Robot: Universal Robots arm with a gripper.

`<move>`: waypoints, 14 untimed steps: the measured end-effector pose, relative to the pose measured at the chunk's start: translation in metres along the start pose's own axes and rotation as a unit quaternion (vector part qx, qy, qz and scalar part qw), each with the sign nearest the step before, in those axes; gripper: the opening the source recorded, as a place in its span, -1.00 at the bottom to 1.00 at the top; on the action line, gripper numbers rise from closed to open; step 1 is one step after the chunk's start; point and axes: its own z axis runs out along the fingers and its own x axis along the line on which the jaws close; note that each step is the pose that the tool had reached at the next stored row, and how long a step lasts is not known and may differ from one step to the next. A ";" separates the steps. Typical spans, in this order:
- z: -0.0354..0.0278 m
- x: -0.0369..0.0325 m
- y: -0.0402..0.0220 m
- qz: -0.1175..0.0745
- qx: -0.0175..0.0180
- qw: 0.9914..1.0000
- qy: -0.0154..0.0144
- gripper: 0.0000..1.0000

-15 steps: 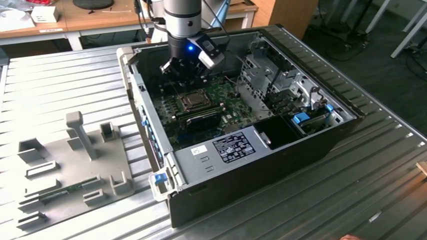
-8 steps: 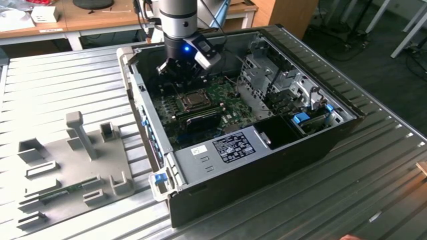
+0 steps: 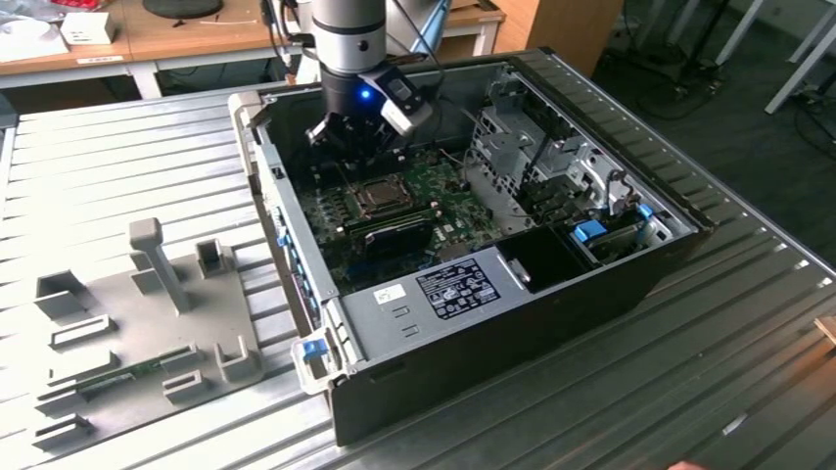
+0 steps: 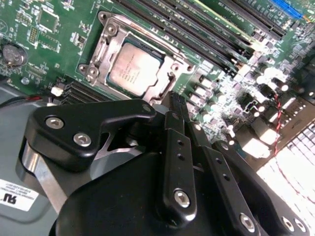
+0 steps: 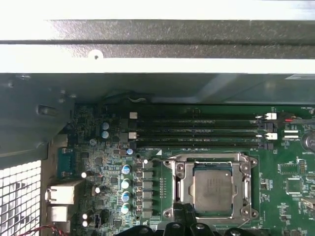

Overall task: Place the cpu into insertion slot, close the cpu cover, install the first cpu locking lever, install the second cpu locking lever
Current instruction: 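Install the first cpu locking lever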

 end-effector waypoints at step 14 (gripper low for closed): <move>-0.0076 0.0000 0.0001 0.000 0.000 1.000 0.000 -0.80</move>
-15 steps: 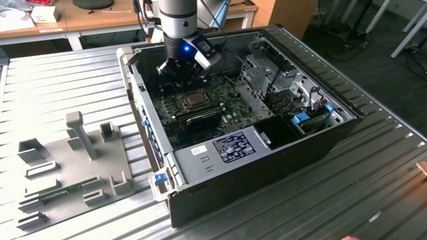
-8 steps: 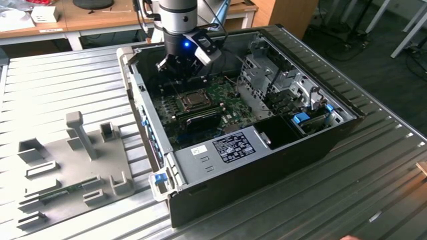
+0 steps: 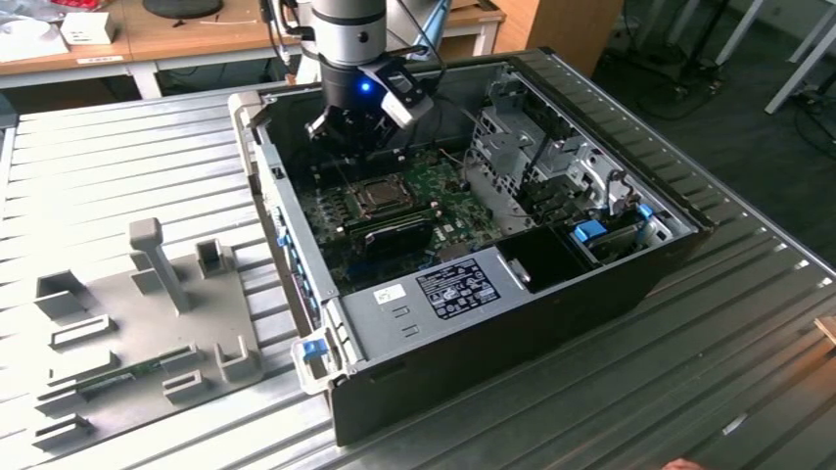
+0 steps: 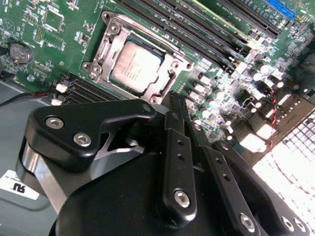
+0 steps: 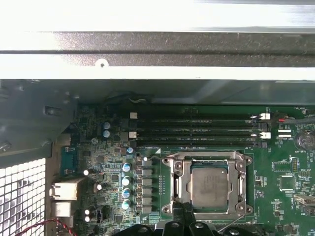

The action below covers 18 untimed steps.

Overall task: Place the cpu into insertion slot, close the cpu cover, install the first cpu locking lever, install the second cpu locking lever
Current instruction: 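Install the first cpu locking lever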

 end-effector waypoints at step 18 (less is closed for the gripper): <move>0.0002 0.0231 -0.0001 0.000 0.000 1.000 -0.002 -0.80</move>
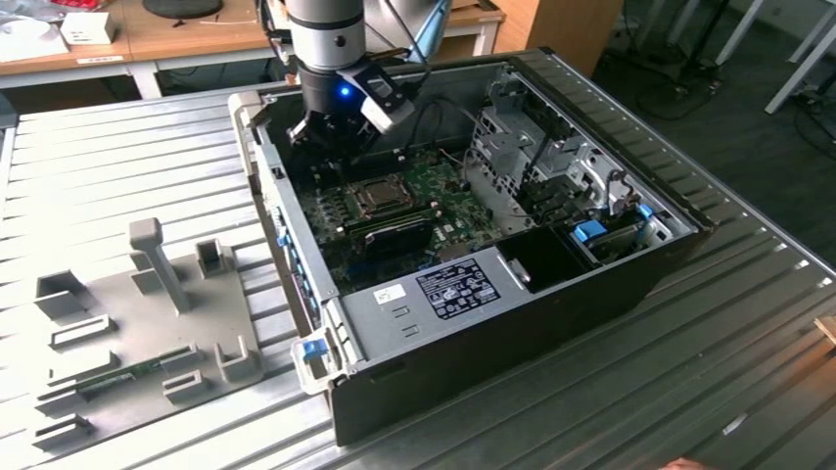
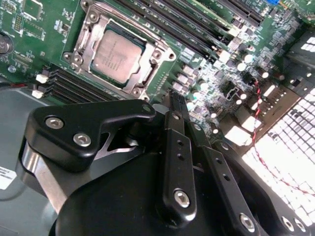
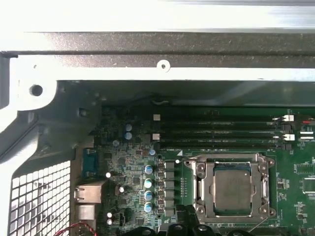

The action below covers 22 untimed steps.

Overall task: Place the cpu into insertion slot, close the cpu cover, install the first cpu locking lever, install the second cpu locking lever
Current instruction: 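Install the first cpu locking lever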

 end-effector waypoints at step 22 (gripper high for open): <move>0.0003 0.0000 0.0073 0.000 -0.001 1.000 0.009 -0.80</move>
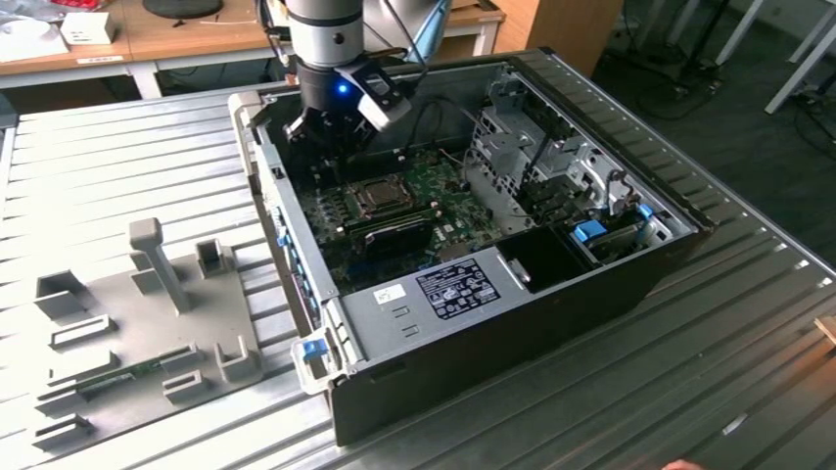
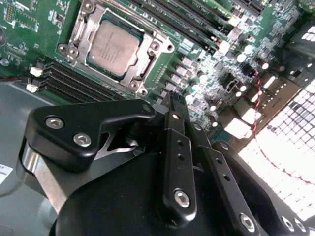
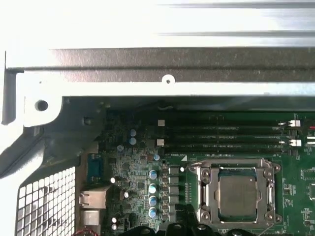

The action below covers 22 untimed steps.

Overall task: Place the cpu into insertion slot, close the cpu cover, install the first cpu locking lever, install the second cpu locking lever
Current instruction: 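Install the first cpu locking lever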

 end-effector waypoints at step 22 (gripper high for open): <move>-0.0041 -0.0002 0.0015 0.000 0.000 1.000 0.010 -0.80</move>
